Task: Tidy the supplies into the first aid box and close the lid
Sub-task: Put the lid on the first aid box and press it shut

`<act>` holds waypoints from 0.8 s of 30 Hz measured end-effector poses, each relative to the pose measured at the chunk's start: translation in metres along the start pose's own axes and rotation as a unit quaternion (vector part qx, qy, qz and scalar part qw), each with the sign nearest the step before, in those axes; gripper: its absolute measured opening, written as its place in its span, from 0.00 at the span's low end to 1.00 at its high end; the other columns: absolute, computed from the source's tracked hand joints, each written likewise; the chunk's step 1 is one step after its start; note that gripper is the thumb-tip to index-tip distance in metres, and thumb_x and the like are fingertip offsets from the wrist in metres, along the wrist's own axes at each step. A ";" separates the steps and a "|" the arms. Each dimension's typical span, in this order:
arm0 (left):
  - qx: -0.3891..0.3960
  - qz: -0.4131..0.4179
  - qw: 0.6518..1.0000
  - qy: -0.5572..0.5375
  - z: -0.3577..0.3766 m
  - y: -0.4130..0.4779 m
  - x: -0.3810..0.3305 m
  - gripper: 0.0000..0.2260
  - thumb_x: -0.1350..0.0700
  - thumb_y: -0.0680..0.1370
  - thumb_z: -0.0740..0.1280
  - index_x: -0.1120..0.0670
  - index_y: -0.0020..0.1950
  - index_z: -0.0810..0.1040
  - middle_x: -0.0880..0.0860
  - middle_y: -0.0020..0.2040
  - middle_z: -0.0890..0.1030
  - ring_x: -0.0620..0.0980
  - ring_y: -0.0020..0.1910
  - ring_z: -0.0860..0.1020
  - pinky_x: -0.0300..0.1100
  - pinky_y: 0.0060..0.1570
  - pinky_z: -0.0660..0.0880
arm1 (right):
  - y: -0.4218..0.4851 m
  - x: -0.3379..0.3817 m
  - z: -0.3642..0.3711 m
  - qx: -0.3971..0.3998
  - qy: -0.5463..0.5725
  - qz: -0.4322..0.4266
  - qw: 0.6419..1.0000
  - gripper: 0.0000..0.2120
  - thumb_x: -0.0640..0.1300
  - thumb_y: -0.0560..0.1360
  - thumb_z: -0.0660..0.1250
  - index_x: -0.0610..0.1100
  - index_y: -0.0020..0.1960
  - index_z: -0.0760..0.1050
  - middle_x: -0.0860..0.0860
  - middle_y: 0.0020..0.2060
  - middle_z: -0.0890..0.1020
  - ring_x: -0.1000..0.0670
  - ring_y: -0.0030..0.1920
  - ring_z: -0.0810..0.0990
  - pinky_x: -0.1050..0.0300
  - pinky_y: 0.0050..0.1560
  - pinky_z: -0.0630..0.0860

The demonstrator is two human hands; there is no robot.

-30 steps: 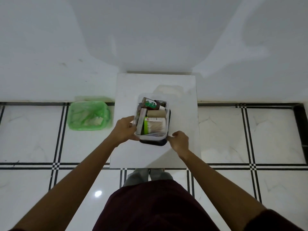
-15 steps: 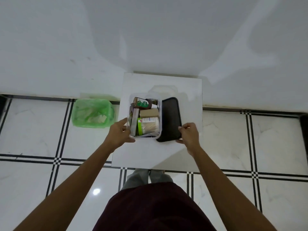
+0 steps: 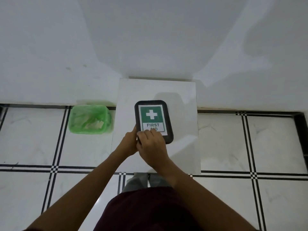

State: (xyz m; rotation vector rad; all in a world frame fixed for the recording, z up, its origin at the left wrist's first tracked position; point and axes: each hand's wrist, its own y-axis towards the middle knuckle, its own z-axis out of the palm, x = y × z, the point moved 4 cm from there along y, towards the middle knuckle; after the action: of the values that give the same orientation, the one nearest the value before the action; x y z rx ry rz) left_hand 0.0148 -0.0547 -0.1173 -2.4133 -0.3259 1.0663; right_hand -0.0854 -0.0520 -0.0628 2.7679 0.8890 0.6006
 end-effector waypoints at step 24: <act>-0.193 -0.028 0.964 -0.181 -0.017 0.013 -0.013 0.20 0.60 0.77 0.63 0.51 0.69 0.69 0.54 0.61 0.78 0.51 0.51 0.79 0.40 0.51 0.77 | -0.003 -0.031 0.025 0.051 0.153 0.084 0.983 0.10 0.44 0.75 0.68 0.38 0.51 0.78 0.43 0.45 0.82 0.44 0.44 0.79 0.49 0.53 0.79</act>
State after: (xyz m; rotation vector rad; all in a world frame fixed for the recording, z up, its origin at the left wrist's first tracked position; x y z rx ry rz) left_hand 0.0187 -0.0768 -0.1059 -2.5028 -0.7857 1.5399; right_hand -0.0991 -0.0690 -0.0961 2.9110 0.7620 1.0606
